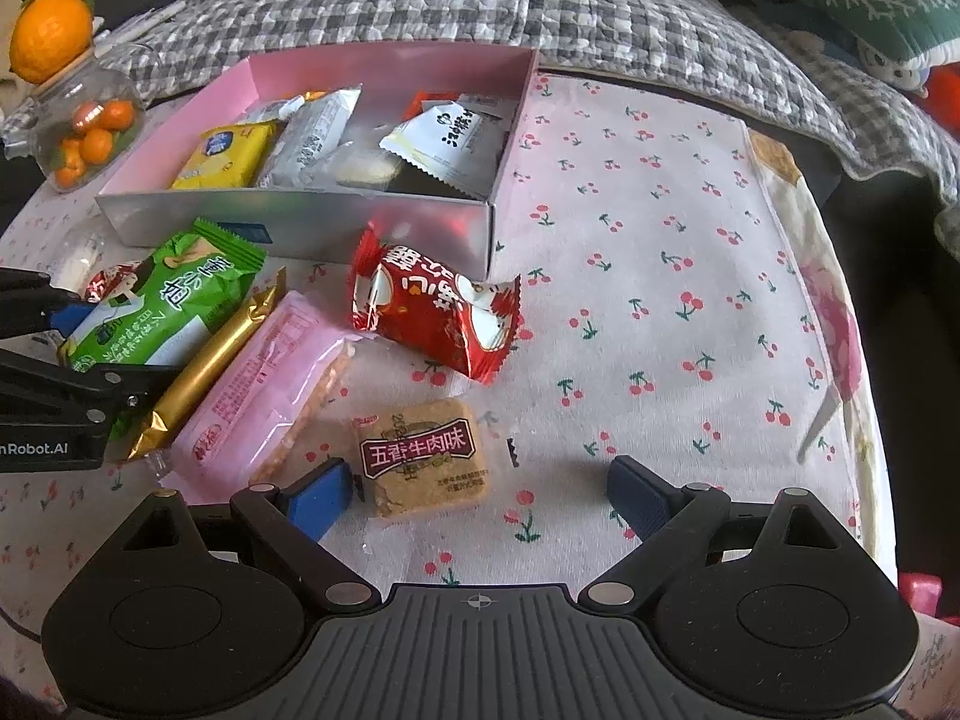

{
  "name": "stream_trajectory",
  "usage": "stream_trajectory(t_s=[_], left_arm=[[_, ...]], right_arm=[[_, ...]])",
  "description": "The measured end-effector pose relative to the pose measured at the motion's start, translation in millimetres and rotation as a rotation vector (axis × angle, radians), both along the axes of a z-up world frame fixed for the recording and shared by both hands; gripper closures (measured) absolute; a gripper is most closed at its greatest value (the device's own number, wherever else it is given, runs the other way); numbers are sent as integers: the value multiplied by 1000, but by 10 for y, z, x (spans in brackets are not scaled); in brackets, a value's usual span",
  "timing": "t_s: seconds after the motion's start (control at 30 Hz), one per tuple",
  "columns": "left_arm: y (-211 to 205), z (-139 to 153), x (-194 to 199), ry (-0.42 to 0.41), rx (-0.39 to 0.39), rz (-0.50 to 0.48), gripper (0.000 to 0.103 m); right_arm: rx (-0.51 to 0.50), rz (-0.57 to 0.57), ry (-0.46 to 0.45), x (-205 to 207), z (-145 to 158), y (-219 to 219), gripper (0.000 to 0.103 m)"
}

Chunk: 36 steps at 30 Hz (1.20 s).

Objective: Organize snacks
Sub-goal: 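Grasp the green girl-print pack with the left gripper while the right grasps the brown beef pastry, then carry both held packs into the pink box and open both grippers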

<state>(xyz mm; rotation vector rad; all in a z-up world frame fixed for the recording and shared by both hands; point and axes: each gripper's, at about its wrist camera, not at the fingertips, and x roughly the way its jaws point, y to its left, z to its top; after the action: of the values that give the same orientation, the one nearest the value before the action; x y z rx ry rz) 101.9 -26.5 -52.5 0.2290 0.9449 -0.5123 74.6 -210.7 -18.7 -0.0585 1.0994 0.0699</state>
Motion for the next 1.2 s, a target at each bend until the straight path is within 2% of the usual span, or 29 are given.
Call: stream_trajectory(t_s=[0.2, 0.27, 0.37, 0.43, 0.6, 0.8, 1.03, 1.2], left_arm=[[-1, -5, 5, -4, -2, -1, 54], [-1, 2, -7, -13, 2, -6, 55], [1, 8, -21, -21, 6, -14, 56], [3, 15, -16, -20, 5, -15, 57], [-4, 44, -18, -17, 8, -11, 58], [-9, 67, -41, -21, 8, -8, 58], [62, 165, -36, -3, -53, 24, 59], [79, 216, -71, 0, -75, 28, 59]], right_arm=[[-27, 24, -10, 4, 10, 43, 12], [-27, 32, -14, -1, 22, 56, 18], [-18, 43, -15, 1, 50, 84, 32], [-15, 55, -17, -2, 66, 108, 45], [-36, 70, -38, -23, 103, 167, 59], [-6, 43, -38, -10, 150, 116, 62], [95, -20, -20, -2, 217, -5, 62], [126, -36, -24, -16, 281, -41, 62]])
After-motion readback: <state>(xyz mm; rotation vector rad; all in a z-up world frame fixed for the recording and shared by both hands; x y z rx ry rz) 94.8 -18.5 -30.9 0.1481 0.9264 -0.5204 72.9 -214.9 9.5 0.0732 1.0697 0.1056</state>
